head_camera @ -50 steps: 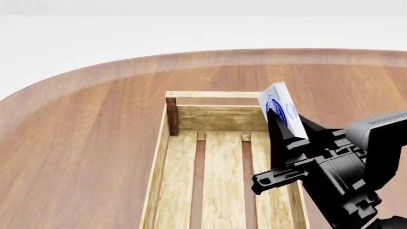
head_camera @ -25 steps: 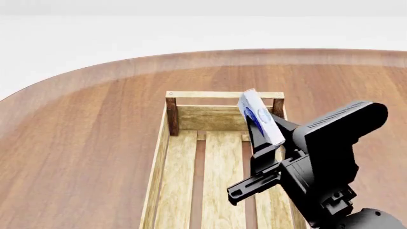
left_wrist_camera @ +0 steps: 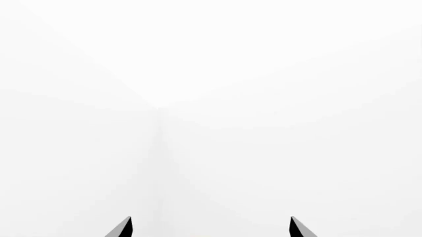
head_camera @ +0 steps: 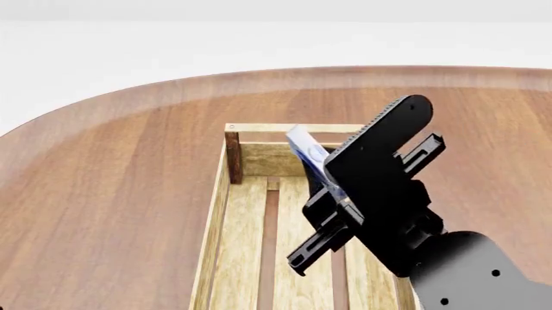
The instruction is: Pick up the cream cheese and put it in the tray.
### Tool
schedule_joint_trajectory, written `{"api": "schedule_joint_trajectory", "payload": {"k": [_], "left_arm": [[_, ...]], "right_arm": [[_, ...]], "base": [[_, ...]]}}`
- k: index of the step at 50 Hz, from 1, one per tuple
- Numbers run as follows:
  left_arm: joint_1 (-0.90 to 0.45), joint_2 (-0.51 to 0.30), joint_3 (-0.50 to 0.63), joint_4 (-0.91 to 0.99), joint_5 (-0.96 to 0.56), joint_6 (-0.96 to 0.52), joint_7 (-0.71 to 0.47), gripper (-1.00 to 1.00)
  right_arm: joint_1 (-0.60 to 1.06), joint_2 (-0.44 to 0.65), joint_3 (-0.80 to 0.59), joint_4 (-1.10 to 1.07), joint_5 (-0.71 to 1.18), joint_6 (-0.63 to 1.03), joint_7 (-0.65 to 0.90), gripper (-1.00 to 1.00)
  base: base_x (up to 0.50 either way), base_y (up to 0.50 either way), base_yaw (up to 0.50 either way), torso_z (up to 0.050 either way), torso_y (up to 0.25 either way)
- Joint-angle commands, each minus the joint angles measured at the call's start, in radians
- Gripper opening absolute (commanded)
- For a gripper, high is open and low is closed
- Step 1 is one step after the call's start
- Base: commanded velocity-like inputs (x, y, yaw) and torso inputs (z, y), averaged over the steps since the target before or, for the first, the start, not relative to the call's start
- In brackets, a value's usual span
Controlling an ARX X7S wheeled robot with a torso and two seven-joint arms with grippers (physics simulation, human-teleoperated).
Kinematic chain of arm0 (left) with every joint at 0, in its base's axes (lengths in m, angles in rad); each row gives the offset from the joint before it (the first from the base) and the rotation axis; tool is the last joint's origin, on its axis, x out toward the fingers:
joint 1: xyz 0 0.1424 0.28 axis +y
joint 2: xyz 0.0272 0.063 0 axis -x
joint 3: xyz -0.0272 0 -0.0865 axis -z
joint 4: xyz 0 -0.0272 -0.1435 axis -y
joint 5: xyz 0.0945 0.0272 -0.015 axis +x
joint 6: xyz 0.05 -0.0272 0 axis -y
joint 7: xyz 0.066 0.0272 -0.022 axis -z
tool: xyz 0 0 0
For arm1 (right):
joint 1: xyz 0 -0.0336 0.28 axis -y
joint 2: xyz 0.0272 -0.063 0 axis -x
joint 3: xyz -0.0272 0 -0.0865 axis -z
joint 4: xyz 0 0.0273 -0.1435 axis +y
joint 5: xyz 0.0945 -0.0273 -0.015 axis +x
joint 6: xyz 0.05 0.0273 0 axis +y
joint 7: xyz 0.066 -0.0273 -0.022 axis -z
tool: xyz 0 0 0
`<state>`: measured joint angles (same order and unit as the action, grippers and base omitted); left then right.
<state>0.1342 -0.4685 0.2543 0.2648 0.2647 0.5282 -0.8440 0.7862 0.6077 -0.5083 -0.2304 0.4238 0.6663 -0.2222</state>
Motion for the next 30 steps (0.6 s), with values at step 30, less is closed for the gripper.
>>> {"api": "schedule_joint_trajectory", "payload": {"k": [30], "left_arm": [[-0.01, 0.007, 0.009, -0.019, 0.035, -0.035, -0.005, 1.0]], "right_arm": [[0.313, -0.024, -0.185, 0.17, -0.04, 0.174, -0.252, -1.0]], "base": [[0.0, 0.0, 0.0, 0.0, 0.0]]}}
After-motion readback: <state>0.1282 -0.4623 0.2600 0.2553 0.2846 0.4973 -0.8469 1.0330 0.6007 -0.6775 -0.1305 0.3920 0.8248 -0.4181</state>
